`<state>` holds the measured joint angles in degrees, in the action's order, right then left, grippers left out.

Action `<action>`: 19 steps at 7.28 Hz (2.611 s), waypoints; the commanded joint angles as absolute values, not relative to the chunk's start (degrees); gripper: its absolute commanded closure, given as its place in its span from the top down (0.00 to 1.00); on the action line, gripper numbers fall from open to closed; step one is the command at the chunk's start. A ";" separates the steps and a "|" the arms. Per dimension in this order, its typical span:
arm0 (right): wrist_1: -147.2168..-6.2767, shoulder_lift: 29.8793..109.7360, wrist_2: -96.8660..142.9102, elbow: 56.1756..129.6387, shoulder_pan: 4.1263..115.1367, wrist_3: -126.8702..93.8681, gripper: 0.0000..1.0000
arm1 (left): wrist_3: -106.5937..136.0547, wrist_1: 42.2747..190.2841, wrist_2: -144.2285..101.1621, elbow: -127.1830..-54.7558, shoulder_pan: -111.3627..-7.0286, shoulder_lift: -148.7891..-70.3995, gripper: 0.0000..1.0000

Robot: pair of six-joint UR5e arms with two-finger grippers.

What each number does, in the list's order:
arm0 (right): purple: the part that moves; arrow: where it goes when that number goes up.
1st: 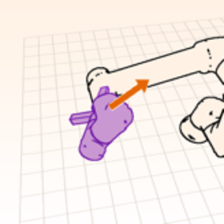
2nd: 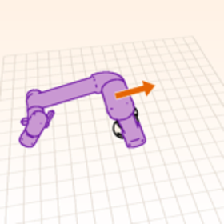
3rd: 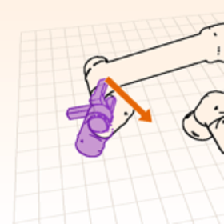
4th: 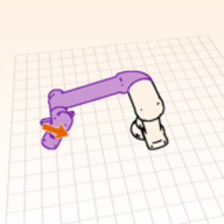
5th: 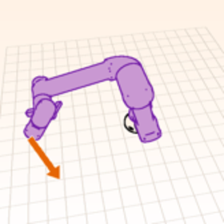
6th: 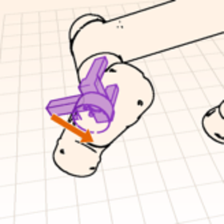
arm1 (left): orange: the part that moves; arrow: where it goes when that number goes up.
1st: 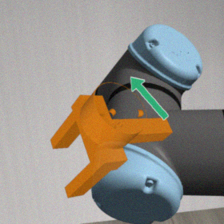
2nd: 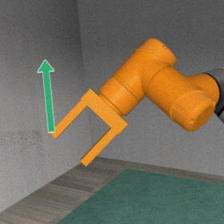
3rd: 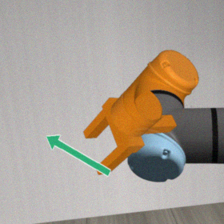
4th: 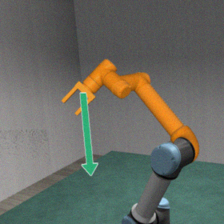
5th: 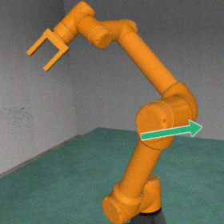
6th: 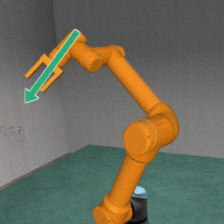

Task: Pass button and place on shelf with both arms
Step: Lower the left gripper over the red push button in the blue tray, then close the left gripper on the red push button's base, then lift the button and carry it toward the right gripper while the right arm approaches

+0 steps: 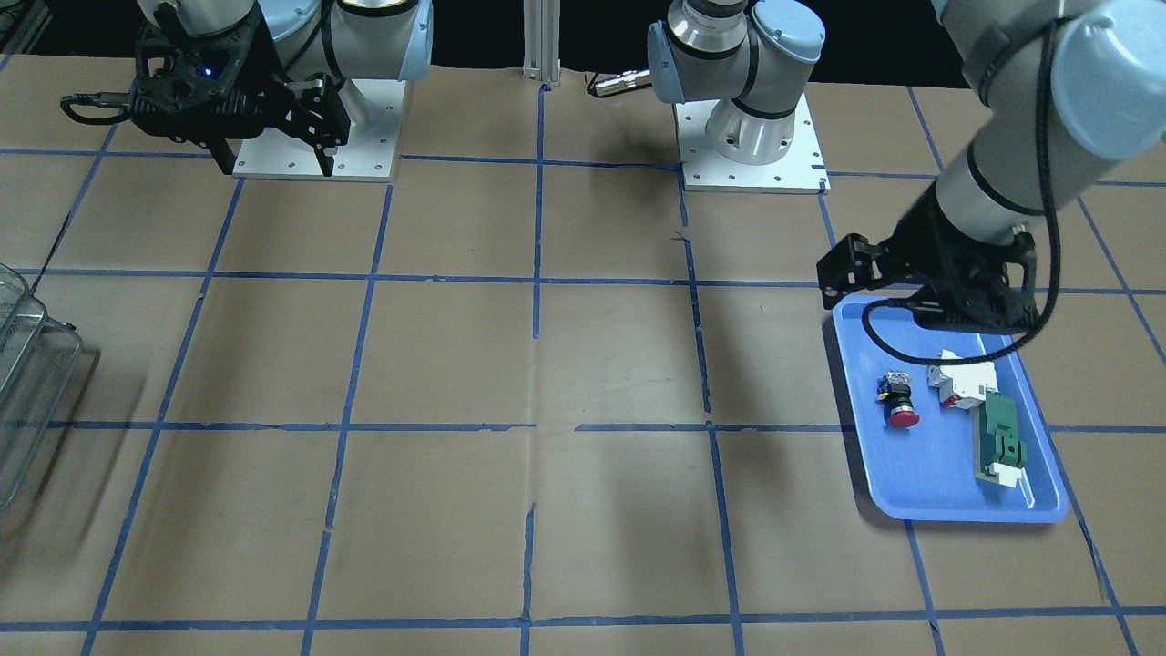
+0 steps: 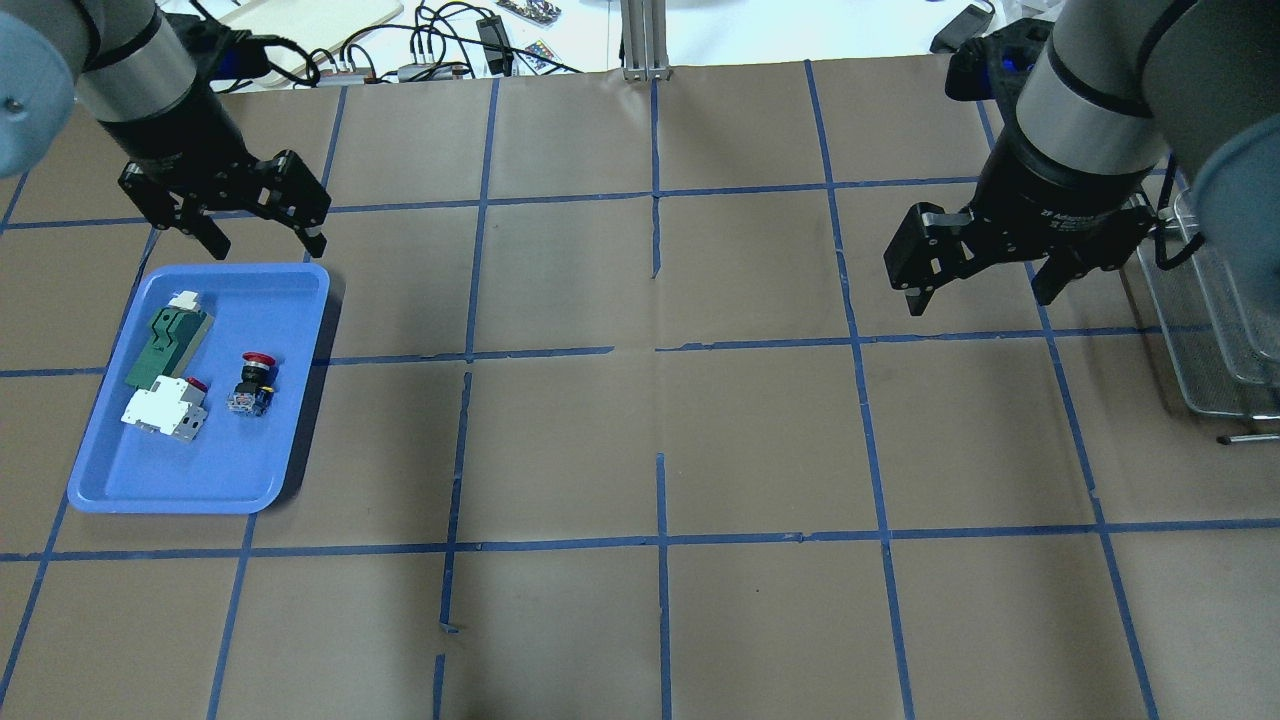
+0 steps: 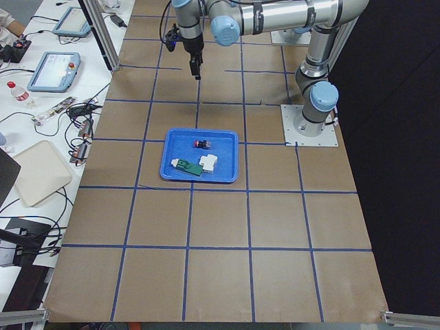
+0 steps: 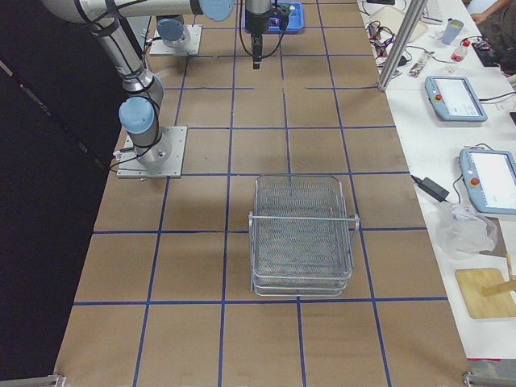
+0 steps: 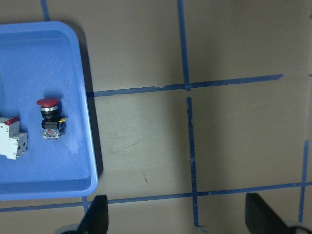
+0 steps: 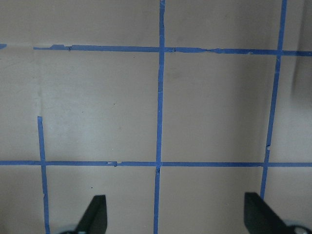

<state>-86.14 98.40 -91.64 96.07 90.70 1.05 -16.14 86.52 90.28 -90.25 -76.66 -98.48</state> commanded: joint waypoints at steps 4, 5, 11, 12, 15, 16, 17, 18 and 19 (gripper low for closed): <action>-86.31 98.44 -91.67 96.06 90.53 1.23 1.00 | -41.21 53.75 90.44 -111.86 -61.71 -105.80 1.00; -86.40 98.44 -91.50 95.98 90.61 1.23 1.00 | -42.35 53.53 90.44 -112.06 -61.09 -107.47 1.00; -86.66 98.44 -91.58 95.98 90.44 0.79 1.00 | -42.45 54.49 92.98 -113.46 -61.08 -110.92 0.97; -86.40 98.35 -91.67 95.98 90.27 0.53 1.00 | -42.45 54.41 92.73 -114.25 -61.08 -110.74 0.75; -86.31 98.44 -91.58 95.98 89.30 0.53 1.00 | -43.06 54.49 92.64 -114.26 -61.08 -109.95 0.00; -86.40 98.44 -91.58 95.98 89.30 0.53 1.00 | -47.07 54.41 92.38 -113.56 -61.26 -109.26 0.00; -86.48 98.35 -91.50 95.98 89.30 0.53 1.00 | -54.07 54.14 91.42 -112.95 -61.96 -108.12 0.00; -86.48 98.35 -91.49 95.98 89.30 0.53 1.00 | -61.62 54.40 85.49 -111.81 -62.31 -106.71 0.00; -86.57 98.35 -91.58 95.98 89.30 0.53 1.00 | -70.23 55.88 80.91 -111.19 -62.92 -105.48 0.00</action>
